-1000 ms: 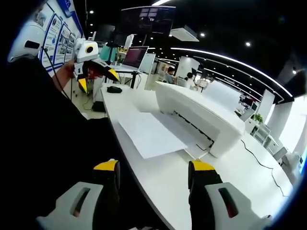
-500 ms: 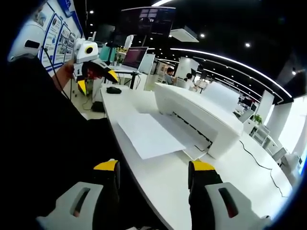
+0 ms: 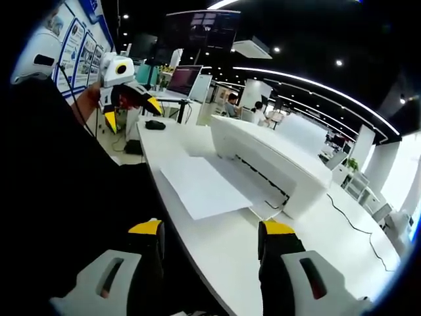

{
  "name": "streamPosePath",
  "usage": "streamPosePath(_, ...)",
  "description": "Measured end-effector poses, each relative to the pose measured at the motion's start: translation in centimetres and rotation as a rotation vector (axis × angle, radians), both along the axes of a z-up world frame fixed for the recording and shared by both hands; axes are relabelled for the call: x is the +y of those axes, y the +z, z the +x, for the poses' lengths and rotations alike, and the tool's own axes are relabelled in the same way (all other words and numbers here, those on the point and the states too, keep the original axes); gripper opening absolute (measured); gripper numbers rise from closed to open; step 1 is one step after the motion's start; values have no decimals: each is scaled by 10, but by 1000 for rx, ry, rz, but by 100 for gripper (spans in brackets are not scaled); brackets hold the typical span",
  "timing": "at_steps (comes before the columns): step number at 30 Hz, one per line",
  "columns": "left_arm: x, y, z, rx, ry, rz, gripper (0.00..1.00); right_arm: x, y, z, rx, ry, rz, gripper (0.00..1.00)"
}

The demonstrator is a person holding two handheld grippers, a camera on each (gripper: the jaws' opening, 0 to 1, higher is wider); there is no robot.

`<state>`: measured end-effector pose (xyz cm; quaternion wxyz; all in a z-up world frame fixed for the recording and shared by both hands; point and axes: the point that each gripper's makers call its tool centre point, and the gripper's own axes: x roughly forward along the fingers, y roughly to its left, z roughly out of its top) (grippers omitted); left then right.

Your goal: Remove the paper from the printer output slot and place it on top of the printer

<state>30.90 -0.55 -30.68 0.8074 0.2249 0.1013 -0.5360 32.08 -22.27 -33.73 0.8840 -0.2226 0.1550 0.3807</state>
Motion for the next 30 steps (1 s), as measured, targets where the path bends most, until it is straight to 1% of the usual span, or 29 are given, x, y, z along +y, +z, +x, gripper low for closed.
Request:
streamPosePath(12, -2, -6, 1, 9, 0, 20, 67, -2, -5, 0, 10, -5, 1, 53)
streamPosePath(30, -11, -11, 2, 12, -4, 58, 68, -3, -6, 0, 11, -9, 4, 53)
